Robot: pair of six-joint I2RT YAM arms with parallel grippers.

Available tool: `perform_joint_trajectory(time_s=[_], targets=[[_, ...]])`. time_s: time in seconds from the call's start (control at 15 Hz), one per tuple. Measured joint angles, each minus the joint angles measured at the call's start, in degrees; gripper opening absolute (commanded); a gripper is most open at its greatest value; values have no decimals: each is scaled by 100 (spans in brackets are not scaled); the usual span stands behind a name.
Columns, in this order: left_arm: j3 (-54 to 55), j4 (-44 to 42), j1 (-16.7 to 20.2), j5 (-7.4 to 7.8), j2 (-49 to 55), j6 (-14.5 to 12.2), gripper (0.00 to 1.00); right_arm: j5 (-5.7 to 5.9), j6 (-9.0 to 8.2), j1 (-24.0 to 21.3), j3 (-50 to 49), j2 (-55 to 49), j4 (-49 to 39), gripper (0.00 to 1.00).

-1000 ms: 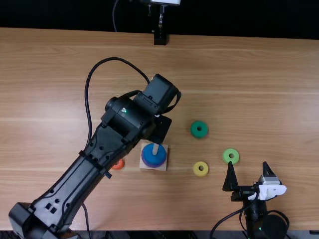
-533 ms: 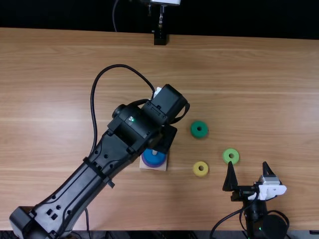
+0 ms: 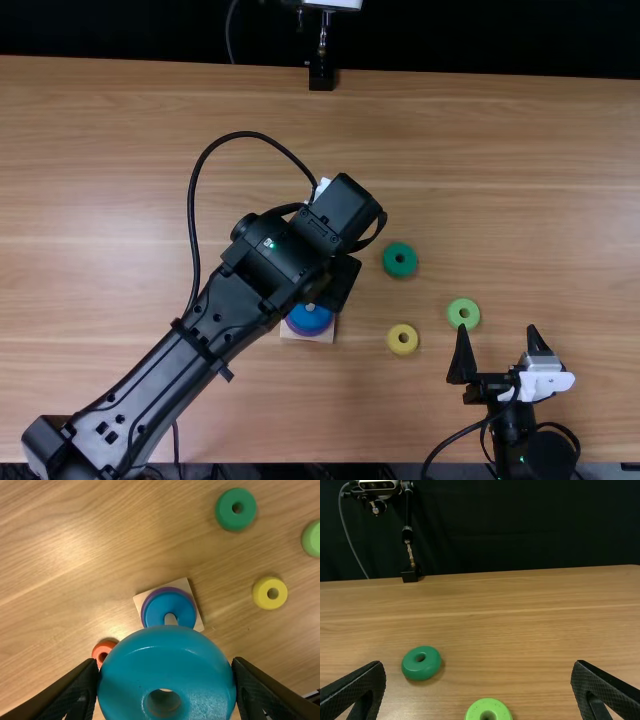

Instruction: Build the Hanoi tower: stack the rings onto the peg from bottom to top in this color order: purple, dark blue, light blue, dark green, light green, yellow, orange.

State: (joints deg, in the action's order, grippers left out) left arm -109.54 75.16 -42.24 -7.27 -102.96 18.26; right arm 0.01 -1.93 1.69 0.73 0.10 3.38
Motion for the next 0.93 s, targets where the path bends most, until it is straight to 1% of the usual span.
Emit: perform_joint_trajectory(time_s=[0.33, 0.6, 0.93], targets=[[2, 17, -17, -2, -42, 4, 0, 0, -2, 2, 0, 0, -2, 100], [2, 20, -20, -2, -334, 4, 0, 2, -4, 2, 0, 0, 2, 100], [2, 22, -22, -2, -334, 9, 0, 0, -2, 2, 0, 0, 0, 100]])
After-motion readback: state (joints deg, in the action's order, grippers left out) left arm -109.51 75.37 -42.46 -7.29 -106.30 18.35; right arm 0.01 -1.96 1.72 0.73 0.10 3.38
